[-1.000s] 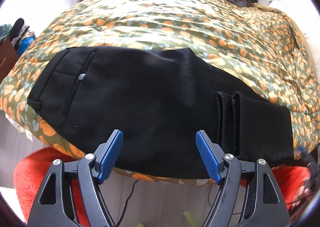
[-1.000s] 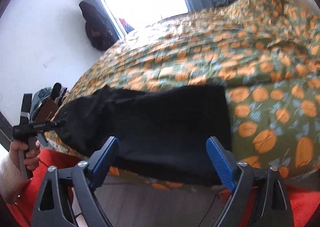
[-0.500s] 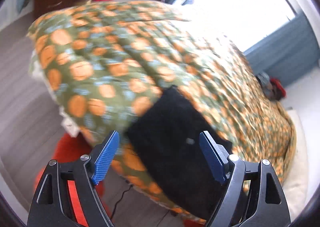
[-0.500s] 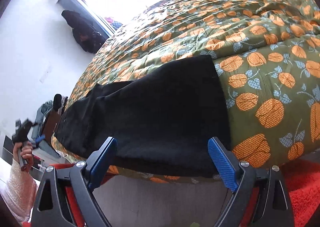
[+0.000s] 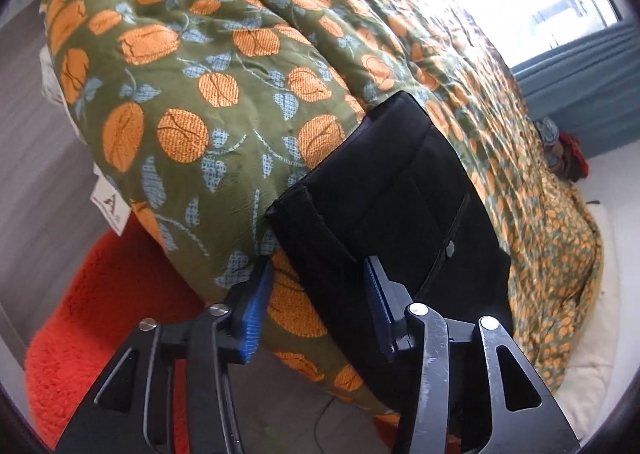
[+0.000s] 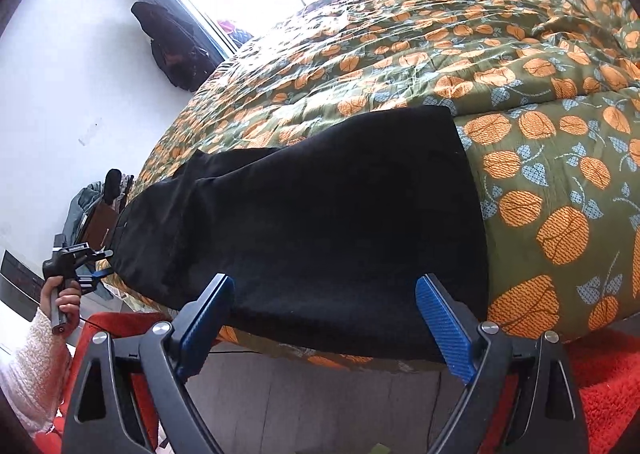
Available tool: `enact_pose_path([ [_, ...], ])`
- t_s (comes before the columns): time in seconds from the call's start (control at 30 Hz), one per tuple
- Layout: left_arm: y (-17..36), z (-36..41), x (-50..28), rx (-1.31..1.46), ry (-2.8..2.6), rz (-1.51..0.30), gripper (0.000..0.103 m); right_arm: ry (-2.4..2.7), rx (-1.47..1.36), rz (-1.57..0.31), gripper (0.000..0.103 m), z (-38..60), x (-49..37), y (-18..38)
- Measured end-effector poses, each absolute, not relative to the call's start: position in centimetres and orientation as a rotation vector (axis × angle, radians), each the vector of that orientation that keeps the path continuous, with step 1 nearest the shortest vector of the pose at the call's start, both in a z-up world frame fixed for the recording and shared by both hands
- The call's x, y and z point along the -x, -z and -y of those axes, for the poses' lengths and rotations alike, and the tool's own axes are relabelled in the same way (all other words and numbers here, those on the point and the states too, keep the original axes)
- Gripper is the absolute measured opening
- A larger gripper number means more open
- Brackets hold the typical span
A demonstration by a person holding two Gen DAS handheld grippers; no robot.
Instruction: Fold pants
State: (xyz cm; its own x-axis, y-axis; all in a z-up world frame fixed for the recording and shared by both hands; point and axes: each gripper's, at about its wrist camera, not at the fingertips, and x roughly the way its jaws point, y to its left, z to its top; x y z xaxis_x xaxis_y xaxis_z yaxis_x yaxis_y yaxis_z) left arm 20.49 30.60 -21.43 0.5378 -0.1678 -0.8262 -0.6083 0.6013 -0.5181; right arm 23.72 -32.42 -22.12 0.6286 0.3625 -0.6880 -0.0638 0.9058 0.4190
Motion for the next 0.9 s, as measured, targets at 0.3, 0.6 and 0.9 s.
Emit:
enact_pose_path([
  [0.3,23.9,-32.2,-20.2,1.080,-0.287,-0.885,0.049,-0.251,-0.390,-0.861,0.092,32.6,-23.7,22.2],
  [0.6,13.9,-28.2,-18.9,0.883,-0.216,-0.782,0.019,-0.247,-0.436,-0.817,0.092,33.8,-23.2,21.5],
  [0.9,1.4,-3.0,-22.5,0.267,0.212,-0.736,0.022,-0.219,-0.503,-0.748,0.092,35.6,-22.5,20.7],
])
